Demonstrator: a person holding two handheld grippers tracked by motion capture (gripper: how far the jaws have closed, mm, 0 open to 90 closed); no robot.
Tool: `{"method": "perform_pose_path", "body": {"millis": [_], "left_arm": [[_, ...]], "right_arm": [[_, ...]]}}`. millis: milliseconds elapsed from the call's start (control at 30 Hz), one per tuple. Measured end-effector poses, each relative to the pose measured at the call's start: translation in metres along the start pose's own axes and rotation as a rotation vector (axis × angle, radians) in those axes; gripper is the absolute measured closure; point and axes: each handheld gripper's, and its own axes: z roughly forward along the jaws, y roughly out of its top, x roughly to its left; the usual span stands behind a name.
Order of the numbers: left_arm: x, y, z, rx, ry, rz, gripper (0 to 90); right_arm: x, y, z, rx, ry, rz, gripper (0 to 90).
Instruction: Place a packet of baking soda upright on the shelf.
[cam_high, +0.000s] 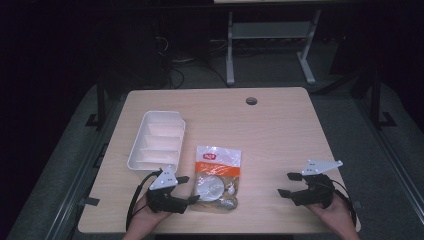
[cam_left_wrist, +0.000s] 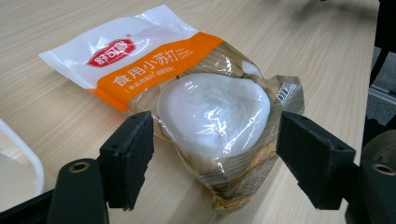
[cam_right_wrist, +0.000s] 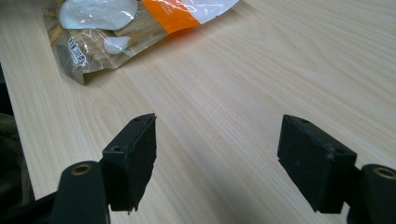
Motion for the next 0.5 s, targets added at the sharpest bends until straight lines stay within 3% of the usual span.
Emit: {"method": "perform_pose_path", "body": {"millis": [300,500], "left_arm": [[-0.004,0.006,0.007,0.021,-0.002,0.032,33.5],[-0.002,0.011,0.013,0.049,-0.005,0.047,52.0]], "right_arm": [[0.0,0.0,0.003,0.012,0.003,-0.001,27.4],[0.0,0.0,0.004,0.013,0.002,-0.003,27.4]]}}
